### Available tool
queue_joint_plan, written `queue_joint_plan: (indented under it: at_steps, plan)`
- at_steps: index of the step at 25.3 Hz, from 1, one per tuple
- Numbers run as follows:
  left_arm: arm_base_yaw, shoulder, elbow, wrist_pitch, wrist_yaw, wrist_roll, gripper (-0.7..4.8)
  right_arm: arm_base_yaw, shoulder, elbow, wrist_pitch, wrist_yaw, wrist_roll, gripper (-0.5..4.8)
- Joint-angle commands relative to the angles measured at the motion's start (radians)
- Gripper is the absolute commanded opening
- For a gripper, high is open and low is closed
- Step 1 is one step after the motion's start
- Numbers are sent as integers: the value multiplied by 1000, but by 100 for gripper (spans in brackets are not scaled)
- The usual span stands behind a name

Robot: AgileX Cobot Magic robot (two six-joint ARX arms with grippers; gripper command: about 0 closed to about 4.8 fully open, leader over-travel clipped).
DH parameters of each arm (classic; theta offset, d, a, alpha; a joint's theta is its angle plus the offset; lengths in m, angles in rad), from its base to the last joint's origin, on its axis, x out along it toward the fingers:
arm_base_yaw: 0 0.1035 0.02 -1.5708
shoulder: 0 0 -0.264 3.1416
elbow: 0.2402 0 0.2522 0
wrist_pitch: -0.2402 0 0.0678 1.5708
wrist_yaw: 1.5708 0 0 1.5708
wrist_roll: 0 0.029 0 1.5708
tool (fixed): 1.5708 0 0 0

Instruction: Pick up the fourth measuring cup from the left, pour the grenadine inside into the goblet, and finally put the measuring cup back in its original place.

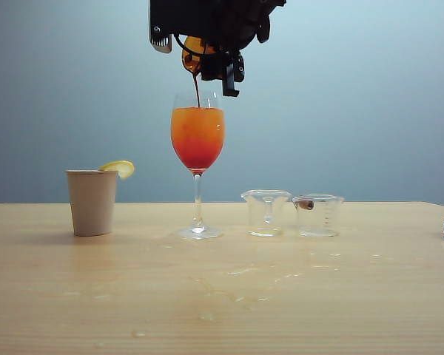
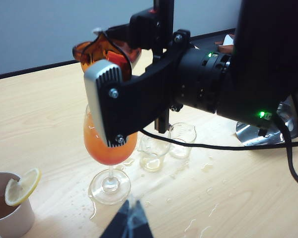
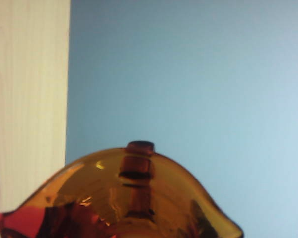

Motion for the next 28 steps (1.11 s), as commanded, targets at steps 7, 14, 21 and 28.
queue_joint_plan:
  at_steps: [7, 14, 21, 28]
  plan:
    - [1, -3, 3, 14, 5, 5, -6, 2, -4, 7, 39, -13, -74, 147]
    - [1, -3, 3, 13, 5, 5, -6, 3, -4, 7, 39, -21, -127, 147]
    - [1, -3, 3, 13, 5, 5, -6, 3, -4, 7, 39, -22, -177, 148]
    - [1, -3, 3, 14, 5, 5, -6, 2, -4, 7, 39, -37, -183, 148]
